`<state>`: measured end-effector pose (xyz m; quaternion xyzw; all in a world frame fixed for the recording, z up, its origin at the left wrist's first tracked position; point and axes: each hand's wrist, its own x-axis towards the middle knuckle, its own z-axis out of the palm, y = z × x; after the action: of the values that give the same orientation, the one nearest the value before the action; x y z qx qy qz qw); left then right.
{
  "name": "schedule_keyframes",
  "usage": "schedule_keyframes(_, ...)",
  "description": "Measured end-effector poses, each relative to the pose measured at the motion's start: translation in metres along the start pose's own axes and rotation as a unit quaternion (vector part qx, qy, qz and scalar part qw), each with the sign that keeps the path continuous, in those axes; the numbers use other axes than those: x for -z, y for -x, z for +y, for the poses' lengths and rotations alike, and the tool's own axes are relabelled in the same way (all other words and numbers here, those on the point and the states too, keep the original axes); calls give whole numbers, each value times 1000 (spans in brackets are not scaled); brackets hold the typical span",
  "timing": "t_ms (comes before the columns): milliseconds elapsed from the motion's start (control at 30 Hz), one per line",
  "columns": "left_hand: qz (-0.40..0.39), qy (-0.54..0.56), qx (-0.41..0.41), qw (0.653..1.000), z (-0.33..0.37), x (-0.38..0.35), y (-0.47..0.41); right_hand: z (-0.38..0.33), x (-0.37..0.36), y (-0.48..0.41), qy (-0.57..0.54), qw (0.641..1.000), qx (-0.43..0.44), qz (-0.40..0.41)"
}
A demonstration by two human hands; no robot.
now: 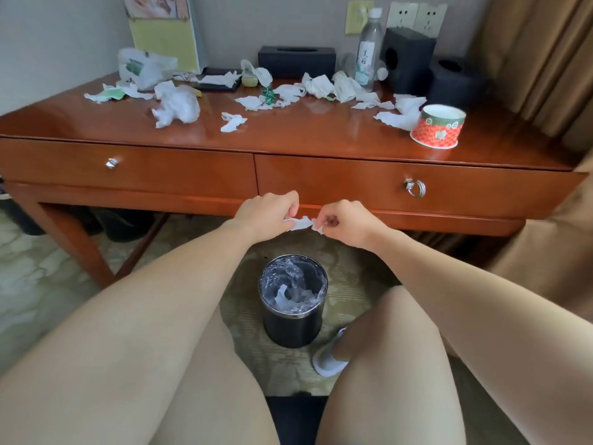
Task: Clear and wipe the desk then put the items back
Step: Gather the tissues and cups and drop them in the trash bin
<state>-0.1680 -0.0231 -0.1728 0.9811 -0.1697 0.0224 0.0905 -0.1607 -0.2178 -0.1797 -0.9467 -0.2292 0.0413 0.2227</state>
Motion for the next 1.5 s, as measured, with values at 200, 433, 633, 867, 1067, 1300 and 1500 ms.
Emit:
schedule_keyframes(200,-79,80,40,993,-24,-64,-8,32,-62,-16,-40,995,-56,-74)
schedule_keyframes(433,-172,136,104,970,-58,-145,-26,73,-129,-46,-58,982,-132,-120)
schedule_keyframes(633,-235,140,117,955,-85,-199,-42,96,-169,-82,-72,967,-201,-137)
schedule_keyframes(867,-267,154,114,945,-109,-230,-68,111,-196,-116,-82,958,-249,-120)
schedule_keyframes(1067,-284,166,89,940,-108,-244,-79,112,-204,-128,-94,952,-256,-140)
schedule_keyframes(1300,-281,175,76,941,-108,-242,-78,116,-207,-130,-89,949,-261,-151)
schedule_keyframes(1500,-272,167,79,944,-109,-230,-77,109,-198,-129,-96,948,-260,-153)
